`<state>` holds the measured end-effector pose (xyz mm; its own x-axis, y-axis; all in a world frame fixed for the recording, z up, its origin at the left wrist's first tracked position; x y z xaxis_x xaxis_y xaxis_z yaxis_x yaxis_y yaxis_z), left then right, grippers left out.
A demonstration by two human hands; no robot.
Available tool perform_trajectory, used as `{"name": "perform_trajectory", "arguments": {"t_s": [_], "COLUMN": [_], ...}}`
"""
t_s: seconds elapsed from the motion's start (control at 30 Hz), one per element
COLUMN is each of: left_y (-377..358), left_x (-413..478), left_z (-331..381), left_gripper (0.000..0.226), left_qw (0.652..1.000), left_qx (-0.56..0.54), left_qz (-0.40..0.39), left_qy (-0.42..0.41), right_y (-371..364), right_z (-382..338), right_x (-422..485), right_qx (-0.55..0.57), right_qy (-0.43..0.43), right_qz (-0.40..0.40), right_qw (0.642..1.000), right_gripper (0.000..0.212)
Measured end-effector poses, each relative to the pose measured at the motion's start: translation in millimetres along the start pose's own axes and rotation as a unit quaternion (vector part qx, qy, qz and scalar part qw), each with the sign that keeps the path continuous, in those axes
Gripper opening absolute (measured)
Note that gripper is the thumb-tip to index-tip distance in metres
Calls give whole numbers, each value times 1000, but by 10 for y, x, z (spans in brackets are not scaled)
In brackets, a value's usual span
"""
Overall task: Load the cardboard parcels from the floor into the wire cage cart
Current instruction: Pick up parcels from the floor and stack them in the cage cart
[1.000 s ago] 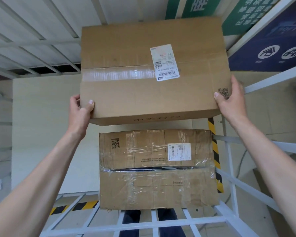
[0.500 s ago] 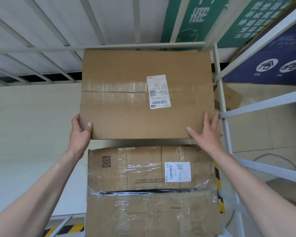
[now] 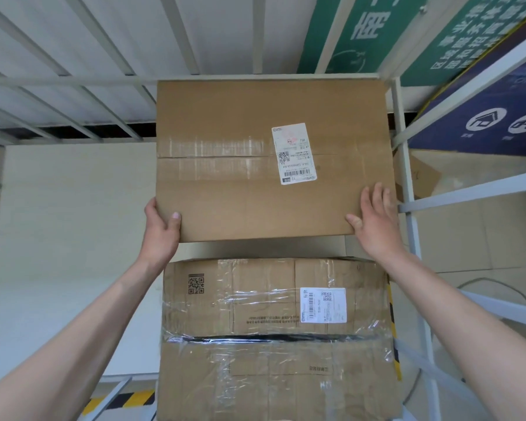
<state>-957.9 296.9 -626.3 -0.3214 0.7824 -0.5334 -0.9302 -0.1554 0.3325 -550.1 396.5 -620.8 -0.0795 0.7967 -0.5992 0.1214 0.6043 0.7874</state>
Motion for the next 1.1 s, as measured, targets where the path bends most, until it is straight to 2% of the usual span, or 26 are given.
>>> {"name": "perform_trajectory", "arguments": {"t_s": [0.17, 0.27, 0.33, 0.43, 0.53, 0.6, 0.67, 0.87, 1.1], "left_y": [147, 103, -62, -395, -678, -769, -759, -789, -806], "left_x": [14, -218, -593, -1309, -1878, -2070, -2125, -1805, -1746], "left_z": [-19, -83, -175, -428, -851, -1169, -1403, -1500, -1452], "left_gripper": [64, 79, 82, 87, 106, 119, 125, 128, 128], "left_qw": [998, 988, 967, 920, 846, 792, 767, 775, 779], "left_qx": [15, 154, 255, 385, 496, 548, 565, 565, 560], "left_qz": [-59, -23, -6, -70, -194, -265, -296, -272, -271], "left_qy": [35, 20, -6, -37, -2, 34, 71, 82, 80], "right_y": [34, -82, -334, -948, -1571, -1847, -1976, -1930, -1843], "right_z": [-10, -152, -295, -412, -313, -177, -85, -36, -52], "right_x": [-81, -423, -808, -1466, -1952, -2069, -2057, -1640, -1560], "right_qx": [56, 54, 38, -31, -106, -124, -126, -119, -135], "right_qy": [11, 32, 51, 48, 23, -3, -25, -1, 6], "right_qz": [19, 57, 44, -89, -219, -275, -297, -249, -243], "right_qw": [998, 996, 997, 994, 970, 953, 946, 961, 960], "right_gripper": [73, 69, 70, 86, 112, 127, 133, 128, 130]}}
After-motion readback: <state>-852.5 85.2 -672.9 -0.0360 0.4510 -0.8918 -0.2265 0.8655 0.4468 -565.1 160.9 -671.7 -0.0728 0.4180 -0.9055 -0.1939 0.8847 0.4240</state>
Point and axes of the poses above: each hand's wrist, its own x-axis towards the middle knuckle, its own y-axis out of the back of the hand, z = x × y, the point moved 1 cm from there along x, towards the middle knuckle, and after that the axes turned 8 degrees about -z, right-handed, at the moved point
